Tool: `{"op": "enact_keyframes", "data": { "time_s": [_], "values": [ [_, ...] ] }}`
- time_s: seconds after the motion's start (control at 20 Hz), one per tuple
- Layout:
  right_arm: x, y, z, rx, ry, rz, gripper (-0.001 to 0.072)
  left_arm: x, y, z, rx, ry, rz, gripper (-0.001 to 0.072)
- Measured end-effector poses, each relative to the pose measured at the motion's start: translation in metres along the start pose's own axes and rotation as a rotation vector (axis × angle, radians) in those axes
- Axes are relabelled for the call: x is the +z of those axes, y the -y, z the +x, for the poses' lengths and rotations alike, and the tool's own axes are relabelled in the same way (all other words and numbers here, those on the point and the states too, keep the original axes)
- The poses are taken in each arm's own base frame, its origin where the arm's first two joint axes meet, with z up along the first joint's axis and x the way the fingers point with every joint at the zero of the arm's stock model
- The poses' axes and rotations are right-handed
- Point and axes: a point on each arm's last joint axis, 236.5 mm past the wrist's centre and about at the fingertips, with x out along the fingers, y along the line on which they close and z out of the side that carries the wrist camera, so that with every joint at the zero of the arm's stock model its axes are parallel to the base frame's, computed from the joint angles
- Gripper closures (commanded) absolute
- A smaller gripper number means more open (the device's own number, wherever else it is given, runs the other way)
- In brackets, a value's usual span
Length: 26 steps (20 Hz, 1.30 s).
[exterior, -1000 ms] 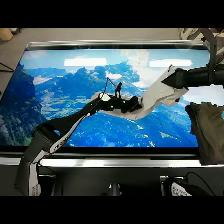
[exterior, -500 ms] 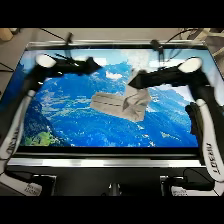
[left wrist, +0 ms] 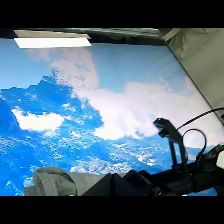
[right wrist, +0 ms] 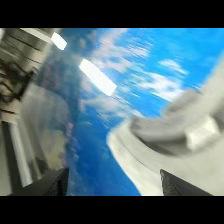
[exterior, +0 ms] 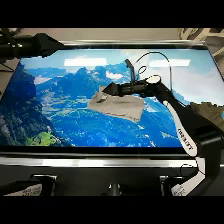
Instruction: Fold the shirts.
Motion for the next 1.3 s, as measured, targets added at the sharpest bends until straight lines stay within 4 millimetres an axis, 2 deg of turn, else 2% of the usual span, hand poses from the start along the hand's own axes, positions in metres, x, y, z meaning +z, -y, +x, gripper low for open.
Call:
{"op": "enact_keyframes", "data": {
  "time_s": [0.1, 0.25, 0.35, 0.5, 0.65, 0.7, 0.75, 0.8, 0.85, 0.95, 1.05, 1.1, 1.2, 1.3],
  "values": [
    [-0.014, 0.033, -0.041, -0.118, -0.088, -0.016, 0.0138, -0.004, -0.004, -0.005, 0.030, -0.017, 0.020, 0.0671],
    [-0.067, 0.101, -0.107, -0.349, -0.296, 0.063, 0.0144, -0.007, -0.008, -0.009, 0.053, -0.029, 0.037, 0.0671],
    [-0.095, 0.124, -0.128, -0.411, -0.357, 0.146, 0.0142, -0.007, -0.008, -0.009, 0.060, -0.031, 0.044, 0.0671],
    [-0.111, 0.144, -0.127, -0.430, -0.332, 0.238, 0.0139, -0.009, -0.003, -0.008, 0.055, -0.036, 0.053, 0.0671],
    [-0.111, 0.151, -0.107, -0.389, -0.273, 0.316, 0.0143, -0.011, 0.002, -0.006, 0.047, -0.042, 0.060, 0.0671],
    [-0.111, 0.153, -0.101, -0.378, -0.260, 0.338, 0.0165, -0.012, 0.003, -0.005, 0.046, -0.044, 0.063, 0.0671],
    [-0.109, 0.154, -0.095, -0.365, -0.239, 0.357, 0.0296, -0.012, 0.005, -0.004, 0.043, -0.046, 0.065, 0.0671],
    [-0.108, 0.154, -0.089, -0.357, -0.225, 0.369, 0.0655, -0.013, 0.006, -0.004, 0.040, -0.047, 0.066, 0.0671],
    [-0.109, 0.153, -0.084, -0.345, -0.223, 0.380, 0.0690, -0.013, 0.008, -0.003, 0.037, -0.048, 0.068, 0.0671],
    [-0.097, 0.151, -0.082, -0.320, -0.184, 0.365, 0.0692, -0.014, 0.009, -0.002, 0.036, -0.050, 0.070, 0.0671],
    [-0.070, 0.142, -0.094, -0.285, -0.131, 0.300, 0.0693, -0.014, 0.008, -0.002, 0.038, -0.051, 0.072, 0.0671],
    [-0.053, 0.136, -0.108, -0.274, -0.096, 0.265, 0.0693, -0.014, 0.008, -0.002, 0.042, -0.052, 0.075, 0.0671],
    [-0.016, 0.130, -0.151, -0.292, -0.014, 0.202, 0.0693, -0.015, 0.006, -0.002, 0.050, -0.054, 0.079, 0.0671],
    [0.014, 0.129, -0.214, -0.351, 0.087, 0.177, 0.0693, -0.015, 0.005, -0.002, 0.054, -0.055, 0.081, 0.0670]
  ]
}}
